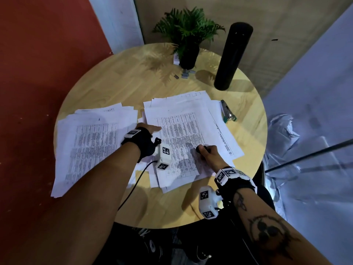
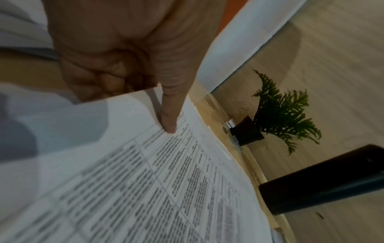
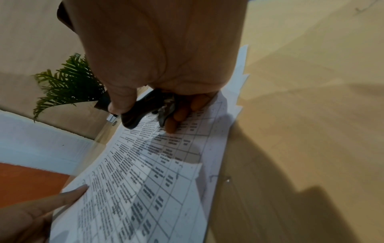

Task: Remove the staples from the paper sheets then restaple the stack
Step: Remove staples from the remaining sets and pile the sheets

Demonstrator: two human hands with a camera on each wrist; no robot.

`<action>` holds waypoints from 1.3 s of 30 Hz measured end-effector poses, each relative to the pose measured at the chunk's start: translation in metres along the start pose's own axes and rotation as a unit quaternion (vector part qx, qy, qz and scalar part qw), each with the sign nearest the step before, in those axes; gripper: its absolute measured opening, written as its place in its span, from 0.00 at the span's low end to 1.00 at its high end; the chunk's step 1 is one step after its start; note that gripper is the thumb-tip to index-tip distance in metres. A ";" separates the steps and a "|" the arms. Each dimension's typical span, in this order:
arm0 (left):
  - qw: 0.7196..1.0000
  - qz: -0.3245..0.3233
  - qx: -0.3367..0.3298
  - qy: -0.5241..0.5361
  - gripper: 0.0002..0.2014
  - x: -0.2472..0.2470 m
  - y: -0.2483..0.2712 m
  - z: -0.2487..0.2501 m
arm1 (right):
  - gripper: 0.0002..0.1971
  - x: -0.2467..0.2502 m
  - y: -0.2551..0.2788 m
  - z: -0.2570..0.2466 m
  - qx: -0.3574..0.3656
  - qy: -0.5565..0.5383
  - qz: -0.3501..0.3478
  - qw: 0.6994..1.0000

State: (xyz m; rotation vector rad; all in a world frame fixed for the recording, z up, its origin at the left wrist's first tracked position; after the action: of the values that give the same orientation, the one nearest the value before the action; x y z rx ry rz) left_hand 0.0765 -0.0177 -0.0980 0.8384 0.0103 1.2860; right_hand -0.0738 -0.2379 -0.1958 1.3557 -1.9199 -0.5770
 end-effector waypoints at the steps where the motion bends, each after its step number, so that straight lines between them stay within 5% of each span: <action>1: 1.000 -0.010 -0.003 0.001 0.35 -0.002 0.004 -0.002 | 0.29 0.000 0.000 0.000 -0.002 -0.002 -0.001 1.000; 4: 0.999 -0.046 -0.004 0.007 0.45 -0.009 0.011 -0.013 | 0.28 0.000 0.003 -0.002 0.000 -0.008 -0.002 1.000; 6: 0.997 -0.071 -0.008 0.009 0.41 -0.013 0.020 -0.018 | 0.28 0.000 0.003 -0.002 0.002 -0.009 -0.006 1.000; 9: 0.998 -0.016 -0.066 0.009 0.40 -0.014 0.016 -0.021 | 0.30 0.000 0.001 0.000 0.002 -0.007 -0.005 1.000; 10: 0.994 0.026 -0.105 -0.025 0.32 -0.010 0.017 -0.017 | 0.30 0.000 0.001 0.000 0.004 -0.004 -0.003 1.000; 12: 0.974 0.097 -0.166 -0.119 0.14 -0.005 0.019 -0.010 | 0.29 0.000 0.002 0.000 0.003 -0.004 0.000 1.000; 16: 0.935 0.107 -0.212 -0.263 0.11 -0.004 0.028 0.007 | 0.28 0.000 0.005 -0.003 -0.004 -0.009 0.002 1.000; 20: 0.877 0.082 -0.218 -0.420 0.17 0.000 0.027 0.020 | 0.30 0.001 0.005 -0.004 0.002 -0.001 -0.004 1.000; 24: 0.913 0.092 -0.225 -0.327 0.18 0.002 0.024 0.021 | 0.28 0.001 0.009 -0.006 -0.003 0.001 -0.005 1.000; 28: 0.991 0.014 -0.133 -0.021 0.14 -0.007 0.023 0.013 | 0.29 0.002 0.010 -0.007 -0.005 0.003 -0.009 1.000; 31: 0.974 -0.070 -0.019 0.216 0.14 -0.020 0.029 0.004 | 0.30 0.001 0.009 -0.007 -0.002 0.004 -0.015 1.000; 32: 0.975 -0.081 -0.004 0.207 0.14 -0.021 0.028 0.002 | 0.29 0.002 0.011 -0.008 -0.005 0.002 -0.016 1.000; 35: 0.996 -0.081 -0.005 0.043 0.35 -0.014 0.027 -0.004 | 0.30 0.001 0.012 -0.008 -0.010 -0.008 -0.022 1.000; 39: 0.993 -0.112 0.009 -0.035 0.34 -0.015 0.025 -0.017 | 0.25 0.001 0.018 -0.015 -0.006 -0.012 -0.023 1.000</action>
State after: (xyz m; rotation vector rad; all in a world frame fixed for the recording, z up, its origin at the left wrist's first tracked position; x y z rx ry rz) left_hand 0.0433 -0.0198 -0.1028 0.8715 0.0587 1.0476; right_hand -0.0744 -0.2321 -0.1729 1.3933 -1.9057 -0.6284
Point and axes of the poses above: each hand's wrist, its own y-axis away from the middle knuckle, its own x-axis out of the back of the hand, z = x × y, the point moved 4 cm from there along -y, towards the middle knuckle, and after that the axes turned 13 degrees about -x, right-handed, at the moved point
